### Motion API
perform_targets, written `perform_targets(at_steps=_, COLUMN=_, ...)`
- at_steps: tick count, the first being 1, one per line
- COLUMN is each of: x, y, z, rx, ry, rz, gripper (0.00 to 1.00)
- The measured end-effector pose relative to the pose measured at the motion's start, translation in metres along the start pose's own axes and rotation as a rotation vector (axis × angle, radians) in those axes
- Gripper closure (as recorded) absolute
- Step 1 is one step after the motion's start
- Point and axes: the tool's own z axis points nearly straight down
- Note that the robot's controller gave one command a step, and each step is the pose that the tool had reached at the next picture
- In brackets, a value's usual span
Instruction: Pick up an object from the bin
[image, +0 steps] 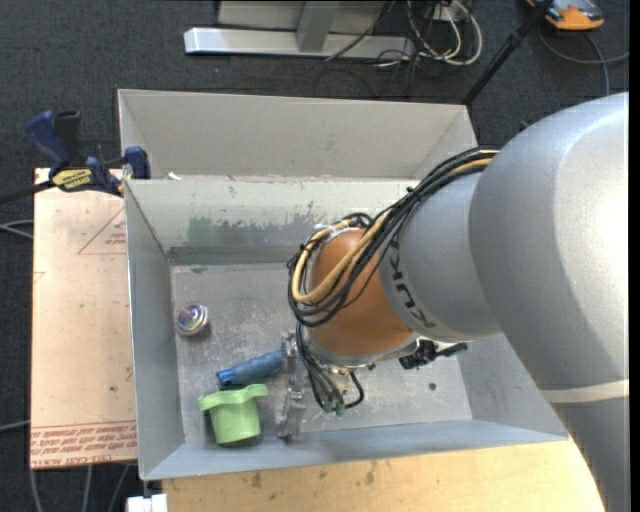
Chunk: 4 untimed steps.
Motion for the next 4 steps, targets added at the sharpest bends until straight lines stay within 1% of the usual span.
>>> perform_targets(at_steps=1, x=-0.048, y=0.065, z=-0.003, rx=-0.002, ry=-0.006, rz=-0.191, gripper=0.0)
perform_targets(at_steps=2, x=0.009, y=0.098, z=-0.001, rx=-0.001, ry=-0.003, rz=-0.497, gripper=0.0)
perform_targets(at_steps=3, x=0.007, y=0.094, z=-0.001, rx=0.004, ry=-0.001, rz=-0.493, gripper=1.0)
perform_targets(at_steps=4, x=0.015, y=0.087, z=-0.125, rx=-0.003, ry=-0.01, rz=-0.443, gripper=1.0)
